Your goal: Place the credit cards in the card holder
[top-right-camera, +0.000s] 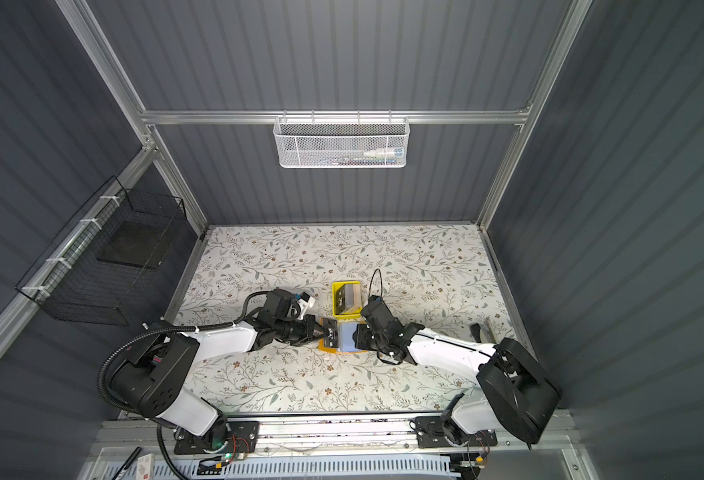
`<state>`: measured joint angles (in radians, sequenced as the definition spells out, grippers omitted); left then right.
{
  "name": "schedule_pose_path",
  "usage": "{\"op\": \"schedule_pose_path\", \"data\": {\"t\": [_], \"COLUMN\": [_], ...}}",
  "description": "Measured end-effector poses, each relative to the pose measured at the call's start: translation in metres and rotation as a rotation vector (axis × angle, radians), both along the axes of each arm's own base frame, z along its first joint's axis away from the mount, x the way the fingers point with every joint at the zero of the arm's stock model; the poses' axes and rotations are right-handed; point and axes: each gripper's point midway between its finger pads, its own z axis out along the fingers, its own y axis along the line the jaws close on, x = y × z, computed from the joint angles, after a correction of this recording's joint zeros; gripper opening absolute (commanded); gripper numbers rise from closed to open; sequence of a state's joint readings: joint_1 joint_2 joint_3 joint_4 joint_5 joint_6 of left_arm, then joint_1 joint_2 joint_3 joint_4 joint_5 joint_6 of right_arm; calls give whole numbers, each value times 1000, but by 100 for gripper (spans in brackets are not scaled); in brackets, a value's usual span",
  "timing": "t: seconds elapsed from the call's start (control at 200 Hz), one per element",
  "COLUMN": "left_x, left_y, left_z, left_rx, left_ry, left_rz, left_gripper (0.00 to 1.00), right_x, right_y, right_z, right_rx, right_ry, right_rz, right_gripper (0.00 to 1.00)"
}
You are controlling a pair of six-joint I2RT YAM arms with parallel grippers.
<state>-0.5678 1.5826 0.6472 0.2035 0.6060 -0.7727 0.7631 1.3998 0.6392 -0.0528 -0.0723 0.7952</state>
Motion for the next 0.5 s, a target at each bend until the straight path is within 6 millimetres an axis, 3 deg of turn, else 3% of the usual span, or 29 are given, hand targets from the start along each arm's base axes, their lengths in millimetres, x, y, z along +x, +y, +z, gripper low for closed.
{"op": "schedule_pose_path", "data": {"t": [0.175,0.5], "left_x": [1,0], "left_y": [-2,-4], "left_z": [0,-12], "left_rx": [-13,-19], "left_ry": [5,51], "left_rz": [3,14], "left_gripper": [0,0], "right_x": [-3,-7], "right_y": [-10,-26], "right_z": [-19,-38], "right_rx": [-62,-164], "right_ry": [47,76], "right_rz": [-6,-22], "right_gripper": [24,15]}}
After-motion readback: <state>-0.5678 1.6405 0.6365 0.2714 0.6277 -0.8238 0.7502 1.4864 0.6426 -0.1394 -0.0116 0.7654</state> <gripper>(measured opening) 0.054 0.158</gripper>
